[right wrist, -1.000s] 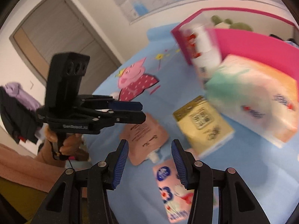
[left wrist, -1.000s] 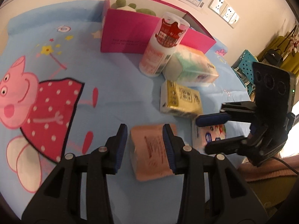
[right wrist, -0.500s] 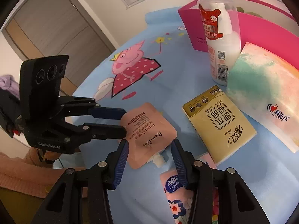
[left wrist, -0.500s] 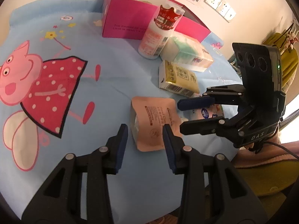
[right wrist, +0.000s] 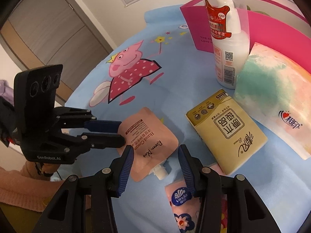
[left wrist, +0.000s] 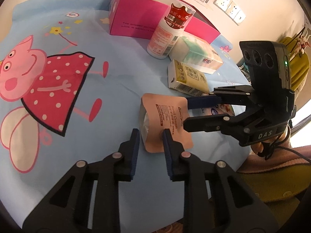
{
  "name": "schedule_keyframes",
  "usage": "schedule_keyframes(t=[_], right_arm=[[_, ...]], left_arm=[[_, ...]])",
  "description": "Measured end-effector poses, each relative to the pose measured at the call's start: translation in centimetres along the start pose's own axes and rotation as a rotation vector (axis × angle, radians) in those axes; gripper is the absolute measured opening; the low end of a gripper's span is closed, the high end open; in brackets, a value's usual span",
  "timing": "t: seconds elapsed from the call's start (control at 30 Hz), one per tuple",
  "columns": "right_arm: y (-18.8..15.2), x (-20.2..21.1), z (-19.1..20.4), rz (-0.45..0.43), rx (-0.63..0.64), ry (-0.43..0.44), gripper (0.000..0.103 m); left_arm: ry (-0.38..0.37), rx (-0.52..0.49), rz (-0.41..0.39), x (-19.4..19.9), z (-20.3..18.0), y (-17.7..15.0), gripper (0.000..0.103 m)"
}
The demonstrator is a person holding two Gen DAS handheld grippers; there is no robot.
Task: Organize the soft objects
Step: 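Reach the right tool to the peach cream pouch and grasp it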
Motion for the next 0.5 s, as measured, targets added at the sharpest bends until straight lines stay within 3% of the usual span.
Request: schedule_keyframes(t=[0.1,0.13,0.17,0.23,0.5], right_arm=[[0.4,-0.2,0.2,-0.028,0.010,0.020,0.047],[0.4,-0.1,0.1,-0.036,0.005,0.022,0.040],[0.4,0.0,-0.1,-0.044,-0.003,0.026,0.026],[0.5,0.3,-0.3,-0.056,-0.021,0.046,0.017],[1.4,2.2,-0.1,-0.125,-0.010,0.044,0.012]], left_arm=[[0.004,-0.002,-0.005,0.0,-0.2,-0.1,0.025],[0.003,0.002,-0.010,0.1,-0.2,-0.1,0.021],[-0.011,0.007,-0.014,0.3,-0.4,0.0,0.021],[-0.011,0.000,-0.017,0.4,-0.7,0.1,0.021],[-0.021,0.003,-0.041,0.9,-1.2,1.4,0.021]])
Point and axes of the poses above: each gripper's, at about its wrist camera, not at the fingertips, and x roughly against the way its jaws point, z to its left, y to its top, the point moved 10 cm from there along -x, roughly the way its jaws point, and after that the axes turned 2 degrees about x, right-handed, at the moved point
